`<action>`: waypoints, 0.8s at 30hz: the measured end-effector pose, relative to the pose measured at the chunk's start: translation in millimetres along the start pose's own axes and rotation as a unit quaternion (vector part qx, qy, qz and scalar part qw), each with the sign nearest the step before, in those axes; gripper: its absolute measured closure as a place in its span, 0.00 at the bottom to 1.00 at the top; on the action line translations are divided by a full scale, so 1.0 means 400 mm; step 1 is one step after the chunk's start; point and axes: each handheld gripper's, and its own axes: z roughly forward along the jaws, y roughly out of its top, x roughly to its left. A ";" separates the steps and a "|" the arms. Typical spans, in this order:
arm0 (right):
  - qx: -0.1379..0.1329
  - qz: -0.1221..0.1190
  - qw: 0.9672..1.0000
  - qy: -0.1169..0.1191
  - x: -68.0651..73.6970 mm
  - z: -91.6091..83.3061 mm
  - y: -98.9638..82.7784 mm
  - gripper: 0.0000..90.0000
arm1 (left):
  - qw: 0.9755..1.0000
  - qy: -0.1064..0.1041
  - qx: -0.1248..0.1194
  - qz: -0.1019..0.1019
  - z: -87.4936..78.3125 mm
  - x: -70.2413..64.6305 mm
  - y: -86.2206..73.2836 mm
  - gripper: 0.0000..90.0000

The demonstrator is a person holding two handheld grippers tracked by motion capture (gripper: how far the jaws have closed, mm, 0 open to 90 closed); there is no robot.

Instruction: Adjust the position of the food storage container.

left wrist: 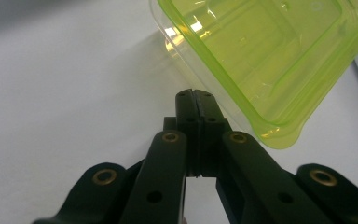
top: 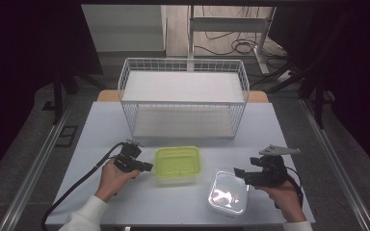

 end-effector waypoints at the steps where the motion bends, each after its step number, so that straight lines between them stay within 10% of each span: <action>1: -0.001 0.000 1.000 0.001 0.001 -0.001 0.001 0.23 | 1.000 0.000 -0.002 0.001 0.001 0.000 0.000 0.99; 6: -0.009 -0.002 1.000 0.006 0.013 -0.005 0.005 0.22 | 1.000 0.008 -0.014 0.007 -0.011 0.000 -0.005 0.99; 13: -0.018 0.004 1.000 0.020 0.027 -0.006 0.020 0.22 | 0.995 0.017 -0.096 0.010 -0.113 -0.016 -0.026 0.92; 18: -0.018 0.006 0.999 0.030 0.047 0.012 0.041 0.22 | 0.990 0.011 -0.142 -0.004 -0.192 -0.022 -0.038 0.53; 24: -0.015 -0.009 0.999 0.047 0.070 0.041 0.063 0.21 | 0.986 0.013 -0.168 -0.015 -0.240 -0.029 -0.057 0.35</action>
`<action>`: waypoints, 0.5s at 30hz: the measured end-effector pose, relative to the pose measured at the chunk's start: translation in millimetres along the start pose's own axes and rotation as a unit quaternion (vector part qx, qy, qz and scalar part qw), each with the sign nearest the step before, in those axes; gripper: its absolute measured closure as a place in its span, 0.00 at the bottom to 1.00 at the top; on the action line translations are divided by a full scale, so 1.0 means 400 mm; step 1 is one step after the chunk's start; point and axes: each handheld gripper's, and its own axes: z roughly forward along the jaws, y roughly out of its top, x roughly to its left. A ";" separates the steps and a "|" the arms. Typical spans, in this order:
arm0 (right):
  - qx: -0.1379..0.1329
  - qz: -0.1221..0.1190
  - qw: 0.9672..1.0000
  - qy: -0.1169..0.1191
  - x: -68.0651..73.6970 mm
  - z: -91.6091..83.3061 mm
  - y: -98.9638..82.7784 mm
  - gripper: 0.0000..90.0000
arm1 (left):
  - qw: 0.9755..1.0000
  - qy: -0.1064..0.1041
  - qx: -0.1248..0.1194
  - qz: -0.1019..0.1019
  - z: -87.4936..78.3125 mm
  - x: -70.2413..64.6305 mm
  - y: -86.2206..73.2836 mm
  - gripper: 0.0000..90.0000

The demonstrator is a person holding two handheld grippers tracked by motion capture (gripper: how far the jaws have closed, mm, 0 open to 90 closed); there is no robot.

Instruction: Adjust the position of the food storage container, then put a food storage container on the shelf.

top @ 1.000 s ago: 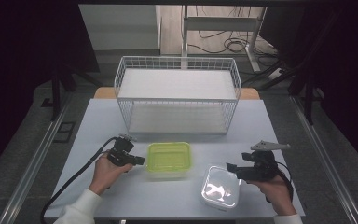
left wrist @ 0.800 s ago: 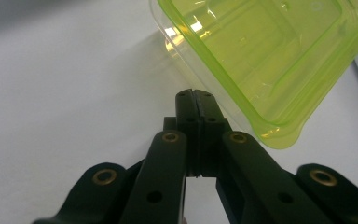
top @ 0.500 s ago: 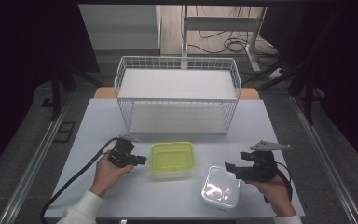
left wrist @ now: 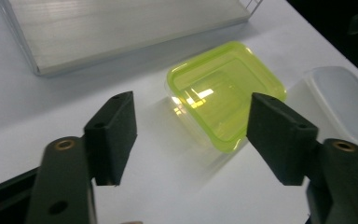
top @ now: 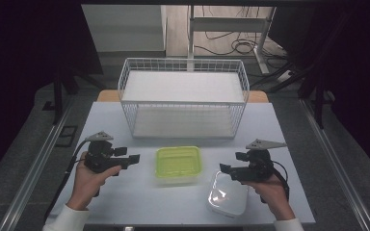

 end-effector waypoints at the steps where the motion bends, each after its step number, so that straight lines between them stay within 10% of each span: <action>1: 0.000 -0.002 1.000 0.002 0.003 0.005 0.002 0.21 | 1.000 -0.003 -0.002 -0.002 -0.001 -0.002 -0.001 0.34; 15: 0.006 0.021 0.999 0.028 0.017 0.030 0.031 0.21 | 0.999 -0.024 -0.004 -0.027 0.020 -0.006 0.003 0.30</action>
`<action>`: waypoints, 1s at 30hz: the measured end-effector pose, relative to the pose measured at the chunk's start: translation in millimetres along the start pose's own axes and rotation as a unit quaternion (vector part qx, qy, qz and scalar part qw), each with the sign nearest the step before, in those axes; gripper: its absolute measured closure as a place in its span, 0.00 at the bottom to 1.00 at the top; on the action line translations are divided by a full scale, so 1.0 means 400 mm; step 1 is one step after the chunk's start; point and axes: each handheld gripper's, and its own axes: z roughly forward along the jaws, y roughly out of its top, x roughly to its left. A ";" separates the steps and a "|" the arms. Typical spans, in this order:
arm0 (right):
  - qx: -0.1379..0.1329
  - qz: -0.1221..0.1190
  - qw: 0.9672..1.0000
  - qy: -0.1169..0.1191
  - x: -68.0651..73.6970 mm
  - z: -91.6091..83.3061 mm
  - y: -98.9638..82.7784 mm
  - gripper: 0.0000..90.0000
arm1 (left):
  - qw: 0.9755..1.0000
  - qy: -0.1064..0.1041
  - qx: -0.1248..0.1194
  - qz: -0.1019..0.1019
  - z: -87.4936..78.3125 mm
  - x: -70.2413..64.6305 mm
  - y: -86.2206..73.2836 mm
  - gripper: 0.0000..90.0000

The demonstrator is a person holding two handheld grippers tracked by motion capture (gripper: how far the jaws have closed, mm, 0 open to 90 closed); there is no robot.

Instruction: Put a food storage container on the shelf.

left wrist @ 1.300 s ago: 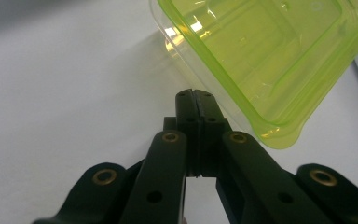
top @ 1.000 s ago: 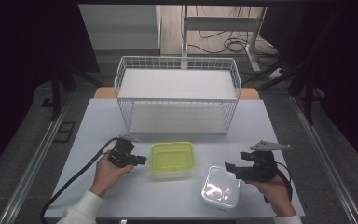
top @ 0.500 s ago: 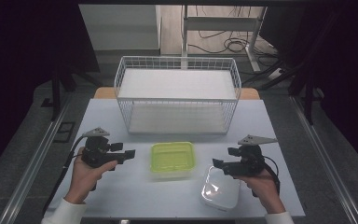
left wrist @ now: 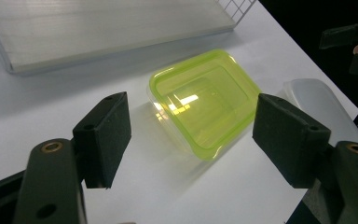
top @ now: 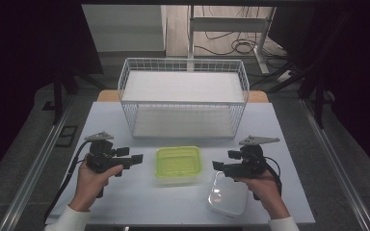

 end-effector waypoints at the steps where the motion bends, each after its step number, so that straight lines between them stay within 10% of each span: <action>1: 0.004 0.003 1.000 -0.003 0.001 0.010 0.006 0.22 | 1.000 0.001 0.002 -0.001 0.005 0.002 0.001 0.30; 12: 0.067 0.033 0.997 -0.017 -0.007 0.111 0.064 0.31 | 0.999 0.020 0.045 -0.017 0.086 0.016 0.023 0.32; 30: 0.144 0.083 0.986 0.003 -0.050 0.231 0.080 0.51 | 0.993 -0.013 0.092 -0.079 0.193 0.048 0.019 0.43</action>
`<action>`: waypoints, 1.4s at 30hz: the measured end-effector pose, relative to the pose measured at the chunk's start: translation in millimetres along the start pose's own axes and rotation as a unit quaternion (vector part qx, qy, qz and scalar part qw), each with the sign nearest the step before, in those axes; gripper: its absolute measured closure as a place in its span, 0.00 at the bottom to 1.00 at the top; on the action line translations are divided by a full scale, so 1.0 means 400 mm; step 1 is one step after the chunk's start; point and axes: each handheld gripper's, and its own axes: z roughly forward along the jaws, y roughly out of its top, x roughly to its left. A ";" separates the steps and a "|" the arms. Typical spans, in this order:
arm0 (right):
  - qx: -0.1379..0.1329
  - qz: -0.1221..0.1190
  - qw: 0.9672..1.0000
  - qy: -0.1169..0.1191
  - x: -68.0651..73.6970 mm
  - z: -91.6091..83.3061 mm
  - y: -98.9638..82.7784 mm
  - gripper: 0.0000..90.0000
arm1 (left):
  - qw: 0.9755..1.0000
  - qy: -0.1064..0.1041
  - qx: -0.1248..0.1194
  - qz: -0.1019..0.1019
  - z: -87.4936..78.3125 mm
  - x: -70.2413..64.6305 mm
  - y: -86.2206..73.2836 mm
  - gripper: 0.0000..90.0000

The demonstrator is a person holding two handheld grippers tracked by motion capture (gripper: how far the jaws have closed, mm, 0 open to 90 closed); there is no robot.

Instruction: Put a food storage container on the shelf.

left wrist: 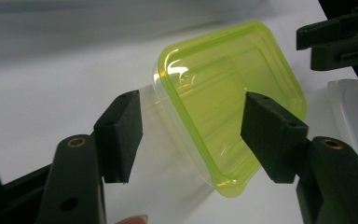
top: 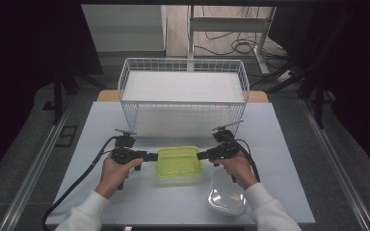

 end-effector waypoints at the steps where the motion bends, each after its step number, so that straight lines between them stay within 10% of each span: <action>1: 0.000 0.000 1.000 0.000 0.000 0.000 0.000 0.51 | 1.000 0.000 0.000 0.000 0.000 0.000 0.000 0.43; 30: 0.051 0.074 0.995 0.054 -0.035 0.062 -0.011 0.76 | 0.998 -0.039 0.039 -0.036 0.073 0.020 -0.012 0.72; 42: 0.022 0.071 0.995 0.066 -0.028 0.022 -0.011 0.87 | 0.998 -0.054 0.017 -0.041 0.056 0.013 -0.008 0.87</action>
